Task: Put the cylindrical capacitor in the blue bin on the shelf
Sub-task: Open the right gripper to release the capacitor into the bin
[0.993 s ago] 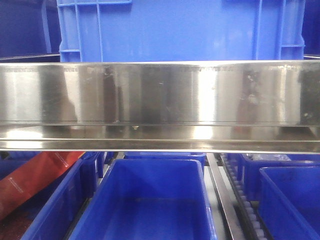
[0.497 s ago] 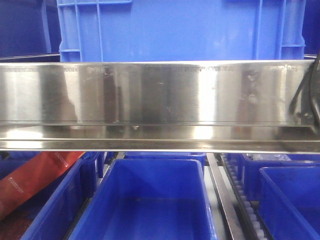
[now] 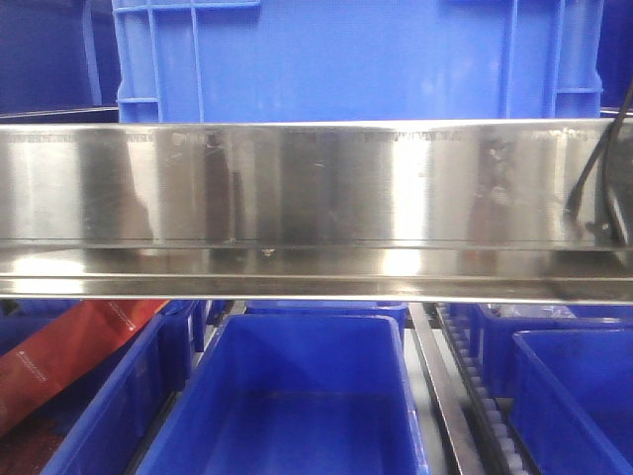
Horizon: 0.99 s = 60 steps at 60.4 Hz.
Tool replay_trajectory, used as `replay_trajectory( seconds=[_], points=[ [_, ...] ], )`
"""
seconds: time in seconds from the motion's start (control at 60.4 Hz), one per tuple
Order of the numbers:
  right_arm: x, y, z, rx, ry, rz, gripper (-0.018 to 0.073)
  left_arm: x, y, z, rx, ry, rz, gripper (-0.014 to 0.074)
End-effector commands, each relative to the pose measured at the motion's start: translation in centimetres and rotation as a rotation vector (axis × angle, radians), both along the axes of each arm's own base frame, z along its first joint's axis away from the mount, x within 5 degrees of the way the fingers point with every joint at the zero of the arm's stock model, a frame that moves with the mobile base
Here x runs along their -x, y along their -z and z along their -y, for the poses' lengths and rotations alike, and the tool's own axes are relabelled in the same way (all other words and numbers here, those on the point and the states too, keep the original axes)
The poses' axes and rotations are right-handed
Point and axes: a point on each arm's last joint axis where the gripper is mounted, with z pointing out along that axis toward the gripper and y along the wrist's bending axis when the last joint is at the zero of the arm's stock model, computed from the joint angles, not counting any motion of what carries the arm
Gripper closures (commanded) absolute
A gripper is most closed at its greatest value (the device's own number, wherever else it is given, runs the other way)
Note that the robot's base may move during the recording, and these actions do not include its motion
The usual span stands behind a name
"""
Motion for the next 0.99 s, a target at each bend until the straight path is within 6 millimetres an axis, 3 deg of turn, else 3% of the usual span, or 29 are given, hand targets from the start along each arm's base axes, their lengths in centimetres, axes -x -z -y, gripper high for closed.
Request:
replay_trajectory(
  seconds=[0.0,0.166,0.248,0.298,0.464,0.679,0.795,0.977],
  points=[
    [1.9,-3.1,0.9,-0.03,-0.003,0.079,0.0264,0.0,-0.1,0.1,0.02,0.002,0.009,0.0707],
    [5.1,-6.7,2.4,-0.067,-0.005,0.161,0.0573,0.0,-0.1,0.1,0.02,0.002,0.009,0.0707],
    [7.2,-8.4,3.3,-0.091,-0.004,0.211,0.0685,0.0,-0.1,0.1,0.02,0.002,0.009,0.0707],
    [8.4,-9.1,4.0,-0.104,0.0,0.241,0.0725,0.0,-0.1,0.1,0.02,0.002,0.009,0.0707],
    [12.6,-9.9,6.6,-0.137,0.033,0.328,0.0717,0.0,-0.1,0.1,0.019,0.001,0.01,0.0707],
    [17.9,-7.0,10.9,-0.161,0.137,0.431,0.0722,0.0,-0.1,-0.1,0.006,-0.009,0.015,0.0707],
    [21.0,-4.0,12.7,-0.16,0.189,0.455,0.0722,0.0,-0.1,-0.1,0.001,-0.013,0.017,0.0707],
    [24.6,0.9,13.9,-0.17,0.21,0.486,0.0722,-0.1,-0.1,-0.2,-0.008,-0.02,0.021,0.0707]
  ],
)
